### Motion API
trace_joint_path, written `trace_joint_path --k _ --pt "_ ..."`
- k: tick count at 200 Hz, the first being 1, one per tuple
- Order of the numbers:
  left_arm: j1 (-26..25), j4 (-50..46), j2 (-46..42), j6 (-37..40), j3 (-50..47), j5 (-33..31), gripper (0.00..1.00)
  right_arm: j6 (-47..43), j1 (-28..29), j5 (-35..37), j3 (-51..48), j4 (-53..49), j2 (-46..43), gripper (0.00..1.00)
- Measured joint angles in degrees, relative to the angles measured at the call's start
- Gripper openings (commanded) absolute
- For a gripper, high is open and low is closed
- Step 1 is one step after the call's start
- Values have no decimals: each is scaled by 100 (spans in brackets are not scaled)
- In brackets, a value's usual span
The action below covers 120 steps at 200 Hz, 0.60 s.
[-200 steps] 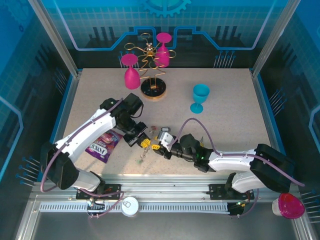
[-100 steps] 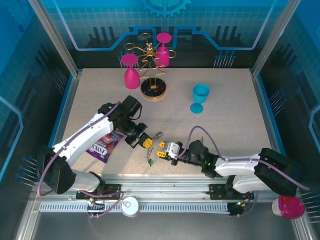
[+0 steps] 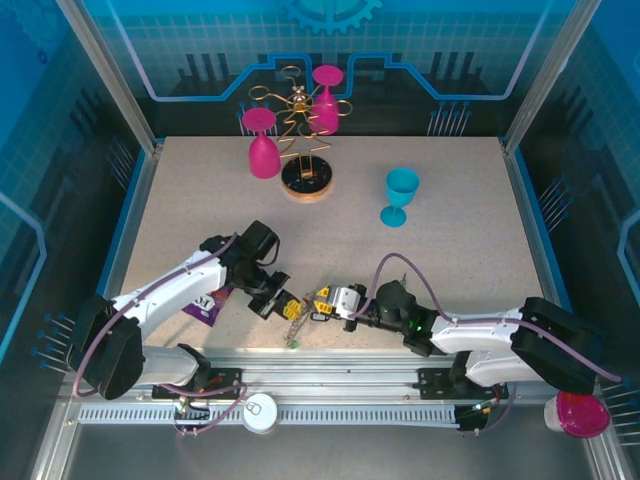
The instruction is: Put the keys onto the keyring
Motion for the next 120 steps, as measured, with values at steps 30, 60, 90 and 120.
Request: trace_joint_path --k 30,60,90,120 --pt "-15 461 -39 -227 -321 111 0 -76 181 -33 20 -42 365 23" --pt "-15 796 -63 -402 -573 199 0 -76 380 -48 26 9 745 25" --pt "-15 1005 -164 -555 -708 238 0 -57 417 -59 31 70 898 26" --pt "-15 1134 -219 -634 -763 240 0 -9 417 -122 46 181 1029 27"
